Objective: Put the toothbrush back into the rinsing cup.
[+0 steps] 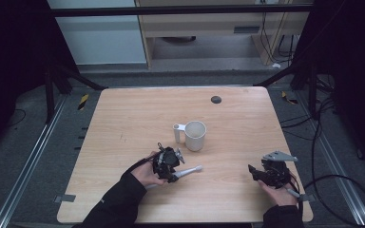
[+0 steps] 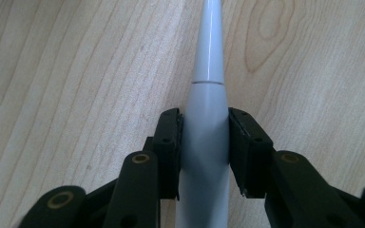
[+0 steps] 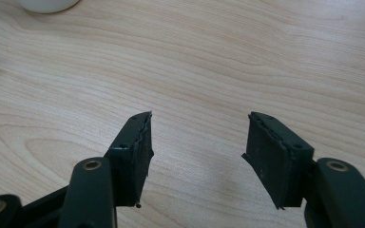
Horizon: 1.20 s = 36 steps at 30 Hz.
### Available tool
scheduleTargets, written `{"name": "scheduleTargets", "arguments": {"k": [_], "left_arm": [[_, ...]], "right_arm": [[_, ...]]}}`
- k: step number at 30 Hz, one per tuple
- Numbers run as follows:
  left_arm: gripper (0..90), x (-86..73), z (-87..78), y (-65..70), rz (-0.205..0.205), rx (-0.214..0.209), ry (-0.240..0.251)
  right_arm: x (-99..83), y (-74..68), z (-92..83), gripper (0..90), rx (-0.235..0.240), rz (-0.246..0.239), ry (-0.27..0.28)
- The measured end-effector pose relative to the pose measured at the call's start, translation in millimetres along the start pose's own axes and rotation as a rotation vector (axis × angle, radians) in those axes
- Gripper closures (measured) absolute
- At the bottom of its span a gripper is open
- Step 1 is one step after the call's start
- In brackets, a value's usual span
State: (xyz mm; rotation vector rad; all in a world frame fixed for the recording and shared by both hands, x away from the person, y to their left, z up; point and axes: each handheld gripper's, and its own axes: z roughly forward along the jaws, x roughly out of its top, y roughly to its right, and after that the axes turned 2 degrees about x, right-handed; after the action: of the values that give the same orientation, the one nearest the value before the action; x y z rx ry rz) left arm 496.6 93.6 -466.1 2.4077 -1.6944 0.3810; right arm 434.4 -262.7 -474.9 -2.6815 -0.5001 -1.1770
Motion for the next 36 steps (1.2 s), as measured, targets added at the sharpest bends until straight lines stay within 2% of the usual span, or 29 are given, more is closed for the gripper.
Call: {"name": "scheduleTargets", "arguments": {"k": [7, 9, 18, 27, 31, 36], "left_arm": [[66.7, -0.6, -0.9, -0.3, 0.009, -0.024, -0.007], [66.8, -0.9, -3.0, 1.0, -0.002, -0.018, 0.001], [67.0, -8.5, -33.8, -0.3, -0.064, 0.009, 0.128], [67.1, -16.1, -56.4, -2.0, -0.104, 0.048, 0.205], [67.1, -18.1, -71.4, -1.8, -0.129, 0.065, 0.271], [67.0, -20.3, -86.8, -3.8, -0.172, 0.117, 0.364]], "right_arm": [[0.1, -0.3, 0.5, 42.2, 0.002, 0.002, -0.003], [0.0, -0.5, 0.6, 42.5, 0.008, 0.011, -0.007], [-0.6, 0.2, 1.5, 43.1, 0.005, 0.007, -0.009], [-0.8, 0.2, 1.4, 43.5, 0.004, 0.008, -0.01], [-0.9, 0.5, 0.8, 43.4, 0.004, 0.012, -0.006], [-1.0, -0.2, 1.0, 41.9, -0.004, 0.01, 0.003]]}}
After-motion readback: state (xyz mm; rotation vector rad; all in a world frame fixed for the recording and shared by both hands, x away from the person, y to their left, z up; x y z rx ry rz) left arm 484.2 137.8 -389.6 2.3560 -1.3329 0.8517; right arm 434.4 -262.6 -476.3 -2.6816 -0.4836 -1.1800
